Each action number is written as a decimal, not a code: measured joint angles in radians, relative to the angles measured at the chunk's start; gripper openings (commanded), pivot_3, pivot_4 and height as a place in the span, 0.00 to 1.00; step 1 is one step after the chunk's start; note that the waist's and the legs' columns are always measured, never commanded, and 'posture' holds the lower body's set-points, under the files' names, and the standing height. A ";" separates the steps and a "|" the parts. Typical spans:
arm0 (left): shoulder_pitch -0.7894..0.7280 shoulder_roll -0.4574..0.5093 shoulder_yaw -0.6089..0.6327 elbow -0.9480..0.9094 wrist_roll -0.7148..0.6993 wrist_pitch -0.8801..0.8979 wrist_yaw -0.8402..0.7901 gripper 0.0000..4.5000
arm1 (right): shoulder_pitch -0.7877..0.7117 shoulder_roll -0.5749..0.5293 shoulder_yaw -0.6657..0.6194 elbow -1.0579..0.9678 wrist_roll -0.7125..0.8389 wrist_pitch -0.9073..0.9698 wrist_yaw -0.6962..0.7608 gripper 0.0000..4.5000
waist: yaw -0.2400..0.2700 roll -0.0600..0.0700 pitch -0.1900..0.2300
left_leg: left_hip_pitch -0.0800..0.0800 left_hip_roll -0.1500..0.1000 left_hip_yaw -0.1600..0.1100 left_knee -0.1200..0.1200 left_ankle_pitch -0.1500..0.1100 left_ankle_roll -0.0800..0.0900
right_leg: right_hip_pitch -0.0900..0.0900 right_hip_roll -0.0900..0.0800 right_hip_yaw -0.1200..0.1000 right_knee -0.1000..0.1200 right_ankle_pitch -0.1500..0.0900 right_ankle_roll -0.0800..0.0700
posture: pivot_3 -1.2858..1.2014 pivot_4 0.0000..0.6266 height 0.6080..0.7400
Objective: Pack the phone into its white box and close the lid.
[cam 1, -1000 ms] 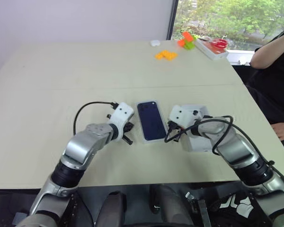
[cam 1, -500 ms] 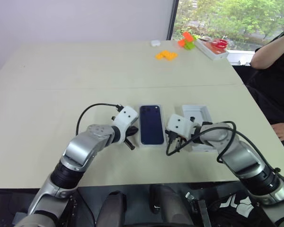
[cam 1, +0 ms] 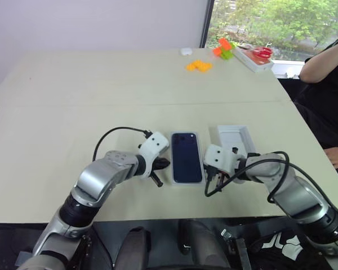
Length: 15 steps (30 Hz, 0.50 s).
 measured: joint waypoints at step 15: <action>-0.001 -0.003 -0.003 0.000 -0.027 0.009 -0.026 0.01 | 0.019 -0.038 -0.022 -0.013 0.013 0.000 0.030 0.00 | 0.000 0.000 0.000 | 0.000 0.000 0.000 0.000 0.000 0.000 | 0.000 0.000 0.000 0.000 0.000 0.000 | 0.52 0.24 1.00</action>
